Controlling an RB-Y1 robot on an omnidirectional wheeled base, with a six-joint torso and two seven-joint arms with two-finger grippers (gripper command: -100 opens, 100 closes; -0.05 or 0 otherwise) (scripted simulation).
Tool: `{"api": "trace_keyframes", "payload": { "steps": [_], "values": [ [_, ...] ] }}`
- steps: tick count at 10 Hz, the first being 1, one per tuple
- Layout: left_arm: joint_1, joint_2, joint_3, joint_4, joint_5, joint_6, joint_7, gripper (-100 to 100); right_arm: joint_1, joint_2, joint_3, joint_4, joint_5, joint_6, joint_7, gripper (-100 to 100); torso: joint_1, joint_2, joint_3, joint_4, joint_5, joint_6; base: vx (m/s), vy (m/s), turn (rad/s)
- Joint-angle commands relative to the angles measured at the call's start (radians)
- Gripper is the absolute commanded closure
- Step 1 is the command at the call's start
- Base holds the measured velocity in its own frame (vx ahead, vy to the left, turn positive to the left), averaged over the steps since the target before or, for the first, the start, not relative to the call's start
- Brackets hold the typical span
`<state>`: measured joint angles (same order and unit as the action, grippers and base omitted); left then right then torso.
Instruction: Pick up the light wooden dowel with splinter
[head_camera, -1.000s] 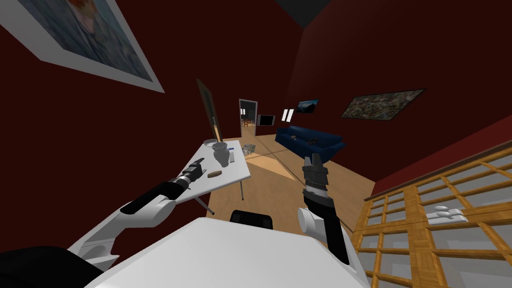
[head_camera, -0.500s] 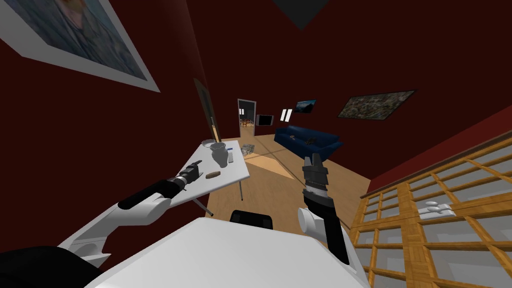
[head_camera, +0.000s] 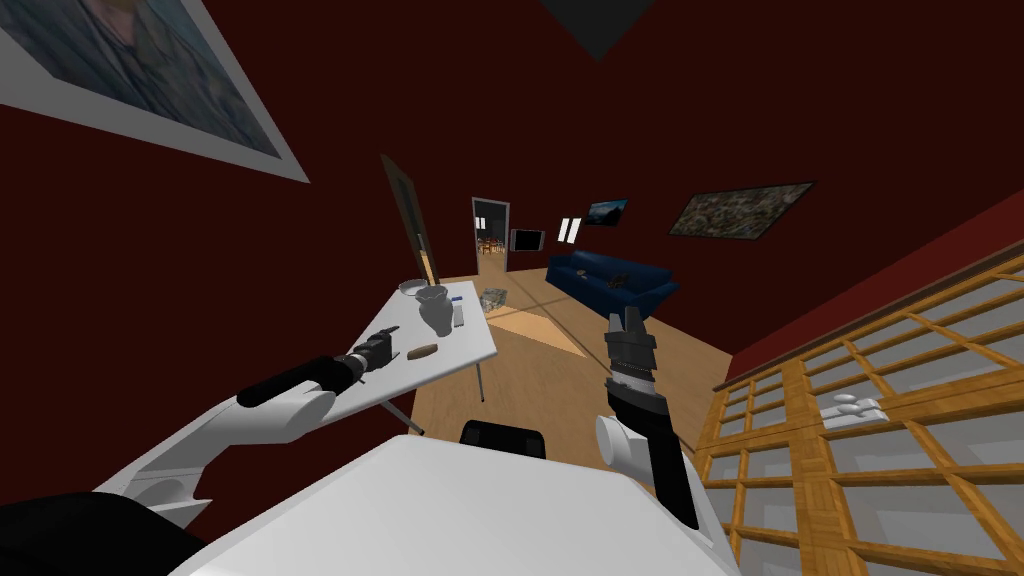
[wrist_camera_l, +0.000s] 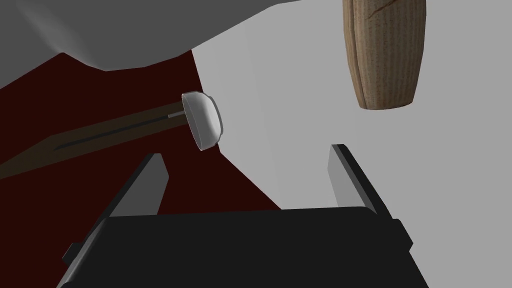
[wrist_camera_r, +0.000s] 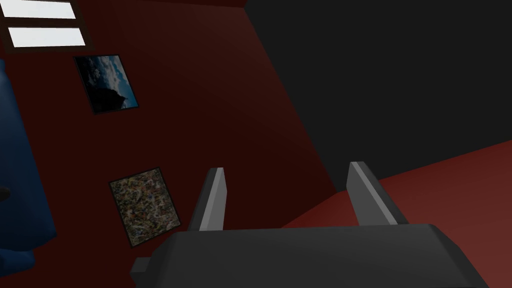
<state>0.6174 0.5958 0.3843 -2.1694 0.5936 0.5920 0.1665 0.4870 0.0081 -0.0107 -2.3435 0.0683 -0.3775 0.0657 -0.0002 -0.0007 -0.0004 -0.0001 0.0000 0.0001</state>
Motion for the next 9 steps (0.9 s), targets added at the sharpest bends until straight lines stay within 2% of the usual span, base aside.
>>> {"api": "trace_keyframes", "payload": {
  "steps": [1,2,3,4,5,6,7,8,9],
  "values": [
    [-0.010,0.007,0.006,0.007,0.006,0.050,0.009,-100,0.000,0.000,0.000,0.000,0.000,0.000,0.000,0,0.000,0.000,0.000,0.000,0.000,0.000,0.006,-0.004,-0.036],
    [-0.010,0.007,0.006,0.007,0.006,0.069,0.009,-100,0.000,0.000,0.000,0.000,0.000,0.000,0.000,0,0.000,0.000,0.000,0.000,0.000,0.000,0.000,0.000,0.000],
    [-0.016,0.031,0.022,0.029,0.033,0.105,0.022,-100,0.000,0.000,0.000,0.000,0.000,0.000,0.000,0,0.000,0.000,0.000,0.000,0.000,0.000,0.004,-0.006,-0.055],
    [-0.016,0.031,0.022,0.029,0.033,0.132,0.022,-100,0.000,0.000,0.000,0.000,0.000,0.000,0.000,0,0.000,0.000,0.000,0.000,0.000,0.000,0.004,-0.005,-0.045],
    [-0.024,0.055,0.036,0.052,0.060,0.168,0.033,-100,0.000,0.000,0.000,0.000,0.000,0.000,0.000,0,0.000,0.000,0.000,0.000,0.000,0.000,0.007,-0.009,-0.075],
    [-0.024,0.055,0.036,0.052,0.060,0.195,0.033,-100,0.000,0.000,0.000,0.000,0.000,0.000,0.000,0,0.000,0.000,0.000,0.000,0.000,0.000,0.006,-0.005,-0.037],
    [-0.033,0.078,0.050,0.076,0.086,0.227,0.044,-100,0.000,0.000,0.000,0.000,0.000,0.000,0.000,0,0.000,0.000,0.000,0.000,0.000,0.000,0.006,-0.008,-0.083],
    [-0.033,0.078,0.050,0.076,0.086,0.252,0.044,-100,0.000,0.000,0.000,0.000,0.000,0.000,0.000,0,0.000,0.000,0.000,0.000,0.000,0.000,0.006,-0.006,-0.034],
    [-0.043,0.100,0.062,0.101,0.112,0.279,0.055,-100,0.000,0.000,0.000,0.000,0.000,0.000,0.000,0,0.000,0.000,0.000,0.000,0.000,0.000,0.009,-0.008,-0.057]
  ]
}}
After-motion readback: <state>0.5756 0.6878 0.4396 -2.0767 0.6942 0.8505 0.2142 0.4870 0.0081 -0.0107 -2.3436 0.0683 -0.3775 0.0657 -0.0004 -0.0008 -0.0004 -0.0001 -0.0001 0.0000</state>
